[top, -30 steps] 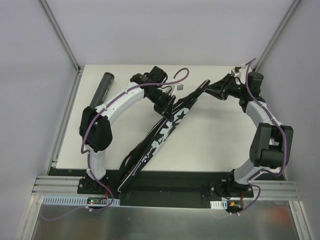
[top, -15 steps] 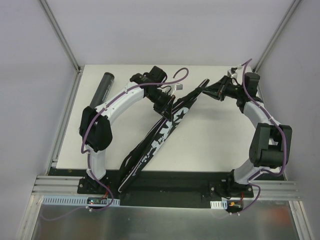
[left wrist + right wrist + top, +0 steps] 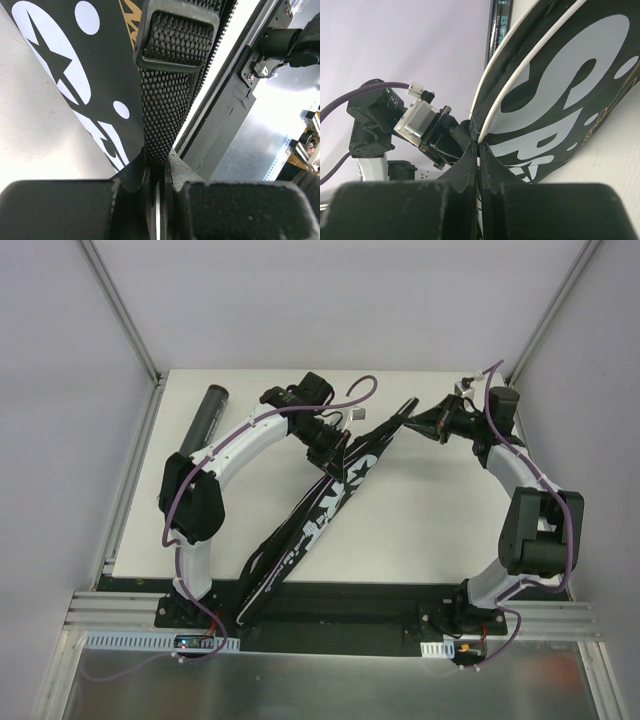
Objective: Pack up the badminton gear
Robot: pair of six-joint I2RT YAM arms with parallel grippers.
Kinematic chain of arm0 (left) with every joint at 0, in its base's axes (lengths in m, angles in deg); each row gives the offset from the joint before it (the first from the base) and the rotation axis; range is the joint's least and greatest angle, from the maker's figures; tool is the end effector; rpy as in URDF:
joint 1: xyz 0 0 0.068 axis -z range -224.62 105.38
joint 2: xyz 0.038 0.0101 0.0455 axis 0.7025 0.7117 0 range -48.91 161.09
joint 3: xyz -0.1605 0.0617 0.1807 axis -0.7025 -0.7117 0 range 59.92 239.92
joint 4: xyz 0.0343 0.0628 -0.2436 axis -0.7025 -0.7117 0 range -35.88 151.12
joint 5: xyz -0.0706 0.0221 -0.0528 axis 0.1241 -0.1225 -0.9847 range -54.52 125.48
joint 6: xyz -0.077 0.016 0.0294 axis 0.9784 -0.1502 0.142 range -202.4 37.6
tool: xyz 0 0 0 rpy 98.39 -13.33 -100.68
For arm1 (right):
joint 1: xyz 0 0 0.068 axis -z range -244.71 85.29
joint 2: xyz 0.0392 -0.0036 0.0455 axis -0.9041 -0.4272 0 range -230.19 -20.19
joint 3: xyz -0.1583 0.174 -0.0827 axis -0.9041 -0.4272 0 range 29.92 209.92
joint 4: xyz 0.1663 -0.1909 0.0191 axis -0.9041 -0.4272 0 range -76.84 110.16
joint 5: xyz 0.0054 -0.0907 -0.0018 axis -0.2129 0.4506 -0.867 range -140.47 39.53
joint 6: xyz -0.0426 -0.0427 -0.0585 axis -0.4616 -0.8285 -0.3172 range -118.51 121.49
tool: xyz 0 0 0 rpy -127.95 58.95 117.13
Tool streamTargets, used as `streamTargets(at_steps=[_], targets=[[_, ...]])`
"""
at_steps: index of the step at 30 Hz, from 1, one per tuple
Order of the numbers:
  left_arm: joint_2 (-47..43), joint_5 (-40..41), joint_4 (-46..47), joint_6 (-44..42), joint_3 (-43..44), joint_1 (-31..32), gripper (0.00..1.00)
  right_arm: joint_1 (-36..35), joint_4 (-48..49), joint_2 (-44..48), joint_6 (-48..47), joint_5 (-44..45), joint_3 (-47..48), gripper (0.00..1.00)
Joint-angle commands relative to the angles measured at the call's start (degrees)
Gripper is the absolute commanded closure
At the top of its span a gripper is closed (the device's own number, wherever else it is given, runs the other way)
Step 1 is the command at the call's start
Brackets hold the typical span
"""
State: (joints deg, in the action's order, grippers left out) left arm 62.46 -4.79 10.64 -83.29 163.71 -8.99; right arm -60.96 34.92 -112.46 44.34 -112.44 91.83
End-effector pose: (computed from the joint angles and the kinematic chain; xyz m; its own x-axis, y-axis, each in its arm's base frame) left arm 0.3128 -0.2828 0.2546 -0.6784 0.5009 -0.5374 0.7331 0.4132 -0.5403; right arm 0.3723 0.0408 0.2557 -0.7528 0.3696 -0.5446 -0.4170 0.3725 0.8291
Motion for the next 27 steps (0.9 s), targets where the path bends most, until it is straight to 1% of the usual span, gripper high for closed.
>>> streamTargets(at_steps=[1,5,7,11,12,13,15,17,19,20,21,23,26,27], targets=[[0.3,-1.7,-1.2,0.8,1.9,-0.1,1.00,-0.7,3.2,3.8,1.0,-0.8,-1.0,0.99],[1.2,-1.0,-1.2,3.5,2.9,-0.7,1.00,-2.1,3.3,7.0,3.8,1.9,-3.4,0.99],[1.7,-0.4,-1.1,4.6,4.2,-0.9,1.00,-4.9,3.3,8.6,4.3,4.9,-4.9,0.99],[3.7,1.7,-1.3,7.4,7.8,-1.1,1.00,-13.2,3.1,12.4,4.0,11.8,-9.1,1.00],[3.9,1.9,-1.1,7.7,9.1,-1.1,1.00,-16.5,1.5,14.1,3.1,13.2,-10.0,1.00],[4.0,2.3,-1.1,8.0,9.7,-1.1,1.00,-18.1,1.6,14.9,3.0,15.8,-10.9,1.00],[4.2,3.1,-1.1,8.1,10.5,-1.1,1.00,-20.9,1.5,17.4,2.9,18.2,-13.9,1.00],[3.8,3.4,-1.2,7.9,10.4,-1.1,1.00,-20.5,0.6,18.6,2.5,18.6,-15.2,1.00],[3.2,4.2,-1.1,8.0,9.5,-1.1,1.00,-20.3,-2.2,19.8,-0.7,18.7,-14.4,1.00],[3.2,4.3,-1.1,8.0,9.3,-1.1,1.00,-21.1,-7.2,19.8,-2.1,18.6,-13.1,1.00],[3.1,4.5,-1.1,8.1,9.4,-1.1,1.00,-21.8,-9.5,19.9,-4.2,19.3,-11.7,1.00],[3.1,4.9,-1.1,8.1,9.7,-1.1,1.00,-24.6,-8.8,21.1,-3.7,19.3,-12.5,1.00],[3.1,5.7,-1.2,8.0,11.0,-1.1,1.00,-28.8,-9.5,23.0,-4.0,21.7,-15.1,1.00],[3.1,5.7,-1.1,7.8,11.2,-1.1,1.00,-29.0,-10.4,23.4,-4.7,22.4,-15.6,1.00]])
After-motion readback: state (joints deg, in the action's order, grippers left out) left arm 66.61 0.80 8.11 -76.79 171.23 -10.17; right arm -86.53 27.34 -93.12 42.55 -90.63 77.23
